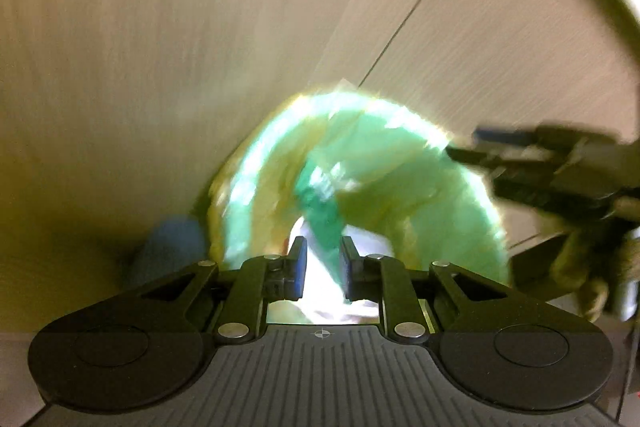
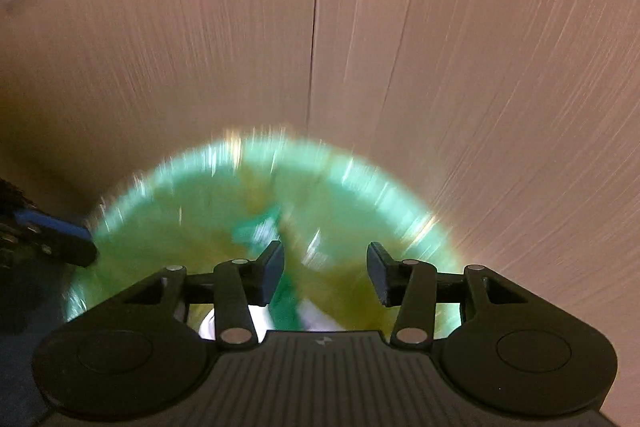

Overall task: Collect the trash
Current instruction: 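Raise both tools out of the bin back toward the counter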

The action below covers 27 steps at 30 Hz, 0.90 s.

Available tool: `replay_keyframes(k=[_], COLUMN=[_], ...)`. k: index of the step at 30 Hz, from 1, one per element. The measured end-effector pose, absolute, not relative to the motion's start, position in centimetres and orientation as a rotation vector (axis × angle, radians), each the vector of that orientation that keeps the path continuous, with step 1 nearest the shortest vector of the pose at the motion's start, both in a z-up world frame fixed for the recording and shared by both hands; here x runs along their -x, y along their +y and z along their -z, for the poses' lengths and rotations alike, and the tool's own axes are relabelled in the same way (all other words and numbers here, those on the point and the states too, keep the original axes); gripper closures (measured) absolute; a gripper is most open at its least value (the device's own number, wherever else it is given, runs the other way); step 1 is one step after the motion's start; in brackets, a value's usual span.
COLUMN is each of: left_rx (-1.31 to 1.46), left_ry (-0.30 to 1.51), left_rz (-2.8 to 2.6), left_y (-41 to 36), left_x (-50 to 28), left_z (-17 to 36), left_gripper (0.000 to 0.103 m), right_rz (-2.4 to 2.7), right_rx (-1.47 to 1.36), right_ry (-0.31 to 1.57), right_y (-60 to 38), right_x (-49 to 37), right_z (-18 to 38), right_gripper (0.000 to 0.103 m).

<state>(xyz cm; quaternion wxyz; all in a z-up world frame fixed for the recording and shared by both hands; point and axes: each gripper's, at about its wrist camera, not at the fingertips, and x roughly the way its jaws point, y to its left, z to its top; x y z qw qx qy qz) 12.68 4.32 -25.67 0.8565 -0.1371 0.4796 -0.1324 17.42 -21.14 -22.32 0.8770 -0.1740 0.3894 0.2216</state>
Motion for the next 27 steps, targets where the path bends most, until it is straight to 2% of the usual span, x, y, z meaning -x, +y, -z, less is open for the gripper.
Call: replay_keyframes(k=[2,4,5,8,10,12,13,15,19,27], left_rx=[0.277,0.253,0.238,0.187,0.165,0.159,0.163,0.176,0.224,0.194], left_ry=[0.907,0.814,0.769,0.625,0.526,0.442,0.409,0.341,0.224,0.166], left_rz=[0.322,0.371,0.397,0.451,0.435,0.378,0.347,0.270,0.147,0.045], left_y=[3.7,2.9,2.5,2.1,2.9,4.3,5.1,7.1,11.8,15.1], left_x=[-12.2,-11.6,-11.2,-10.0,-9.3,-8.9,-8.8,-8.5,-7.4,-9.5], left_z=[22.1,18.4,16.5,10.1,6.0,2.4,1.0,-1.7,-6.0,-13.2], left_gripper=[0.083,0.083,0.083,0.083,0.083,0.083,0.083,0.083,0.083,0.083], right_rz=[-0.426,-0.379,-0.345,-0.246,-0.182,-0.106,-0.067,0.003,0.124,-0.199], right_rx=[0.451,0.500,0.510,0.489,0.474,0.480,0.492,0.530,0.639,0.398], right_ry=[0.666,0.521,0.455,0.258,0.127,0.027,-0.003,-0.035,-0.053,0.197], right_y=[-21.0,-21.3,-21.4,-22.0,-22.5,-22.7,-22.7,-22.1,-21.3,-20.1], right_x=[-16.8,-16.3,-15.9,-14.5,-13.7,-13.5,-13.8,-14.4,-16.1,-20.2], right_z=[17.1,10.4,7.1,-1.9,-6.7,-9.4,-10.6,-11.4,-9.5,-5.2], right_gripper=[0.057,0.050,0.043,0.034,0.023,0.008,0.008,0.008,0.008,0.008])
